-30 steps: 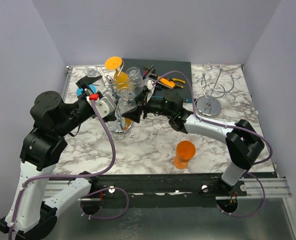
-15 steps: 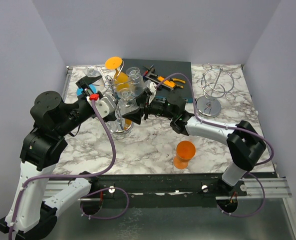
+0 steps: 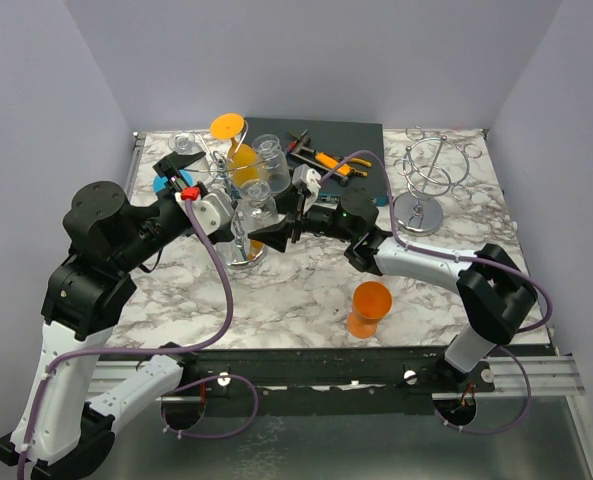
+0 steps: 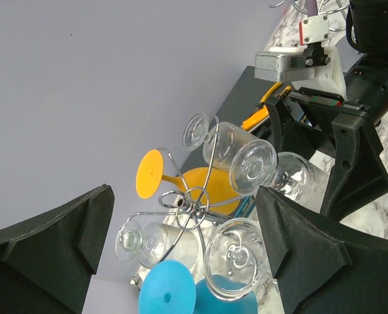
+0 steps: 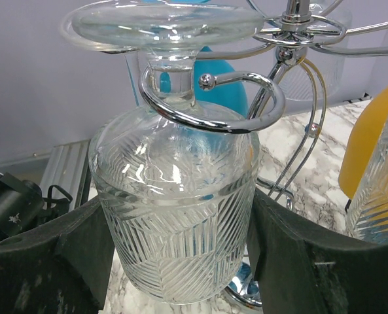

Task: Place the wine glass upside down on the wine glass rack
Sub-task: Turn the wine glass upside down at the wine rack.

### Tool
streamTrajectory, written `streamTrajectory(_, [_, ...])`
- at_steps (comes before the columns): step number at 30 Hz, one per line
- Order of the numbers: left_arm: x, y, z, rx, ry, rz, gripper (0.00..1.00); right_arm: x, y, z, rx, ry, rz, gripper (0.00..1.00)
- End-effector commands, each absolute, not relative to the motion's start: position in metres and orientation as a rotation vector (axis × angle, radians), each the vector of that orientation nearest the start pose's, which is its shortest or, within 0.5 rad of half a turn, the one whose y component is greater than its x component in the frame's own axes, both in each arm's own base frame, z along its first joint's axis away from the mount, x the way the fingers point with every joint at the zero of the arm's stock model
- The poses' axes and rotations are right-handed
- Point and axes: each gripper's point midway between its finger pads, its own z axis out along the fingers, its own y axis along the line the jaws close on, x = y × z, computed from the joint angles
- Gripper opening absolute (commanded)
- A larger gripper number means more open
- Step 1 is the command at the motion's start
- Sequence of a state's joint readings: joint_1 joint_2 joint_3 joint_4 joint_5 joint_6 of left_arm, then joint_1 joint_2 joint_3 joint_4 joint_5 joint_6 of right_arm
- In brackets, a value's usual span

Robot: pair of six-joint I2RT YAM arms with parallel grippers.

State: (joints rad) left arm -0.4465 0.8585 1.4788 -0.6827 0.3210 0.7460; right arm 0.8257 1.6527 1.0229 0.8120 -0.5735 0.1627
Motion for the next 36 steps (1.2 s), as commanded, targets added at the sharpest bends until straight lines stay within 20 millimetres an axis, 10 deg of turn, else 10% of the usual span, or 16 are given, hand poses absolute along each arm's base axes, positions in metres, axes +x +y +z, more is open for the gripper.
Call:
streamTrajectory(1, [0.223, -0.136, 0.453, 1.112, 1.212, -0.024, 0.98, 0.248, 0.432, 0.318, -0.985, 1.043, 1.196, 0.32])
streamTrajectory(22, [0.223, -0.136, 0.453, 1.114, 1.213, -0.019, 0.98, 0.259, 0.412, 0.314, -0.824, 1.048, 1.137, 0.3])
streamTrajectory(36, [0.224, -0.133, 0.451, 1.112, 1.217, -0.003, 0.98, 0.275, 0.415, 0.279, -0.768, 1.147, 1.118, 0.72])
